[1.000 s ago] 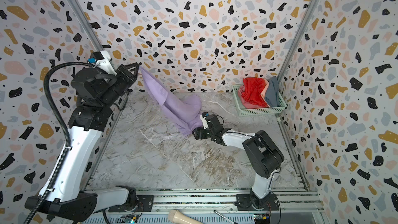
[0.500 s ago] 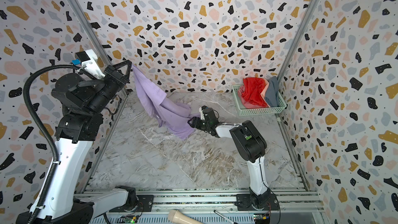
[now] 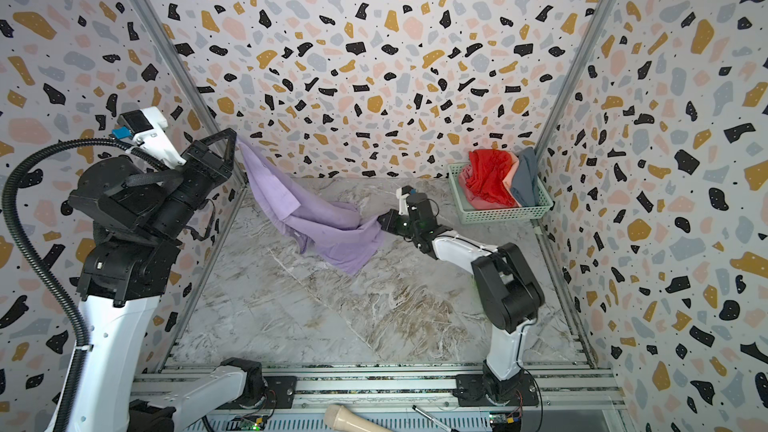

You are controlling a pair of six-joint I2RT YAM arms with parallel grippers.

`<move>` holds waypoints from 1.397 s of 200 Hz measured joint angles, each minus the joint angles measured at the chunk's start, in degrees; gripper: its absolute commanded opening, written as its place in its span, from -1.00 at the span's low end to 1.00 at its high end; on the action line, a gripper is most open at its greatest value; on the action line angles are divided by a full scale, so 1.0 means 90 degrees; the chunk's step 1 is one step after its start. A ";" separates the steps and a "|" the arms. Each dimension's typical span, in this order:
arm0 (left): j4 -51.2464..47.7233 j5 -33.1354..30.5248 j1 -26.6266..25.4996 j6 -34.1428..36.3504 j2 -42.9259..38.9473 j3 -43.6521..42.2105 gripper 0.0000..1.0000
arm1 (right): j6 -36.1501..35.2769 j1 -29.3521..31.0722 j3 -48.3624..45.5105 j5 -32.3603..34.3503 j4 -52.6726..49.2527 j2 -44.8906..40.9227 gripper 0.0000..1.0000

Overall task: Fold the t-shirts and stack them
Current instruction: 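Grasp the lower edge with the right gripper and stretch the t-shirt between both grippers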

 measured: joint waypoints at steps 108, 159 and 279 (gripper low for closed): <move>-0.0002 -0.1627 0.0000 0.1455 -0.0889 0.0886 -1.00 | -0.2208 -0.0420 0.3038 0.0719 -0.3968 -0.3174 -1.00; 0.0593 -0.1877 0.0000 0.1481 -0.0882 0.0850 -1.00 | -0.2261 -0.0420 0.3619 0.0636 -0.4760 -0.3087 -1.00; 0.1423 -0.1656 0.0000 0.2191 0.0301 0.2113 -1.00 | -0.2069 -0.0231 0.2827 0.0153 -0.5141 -0.3810 -1.00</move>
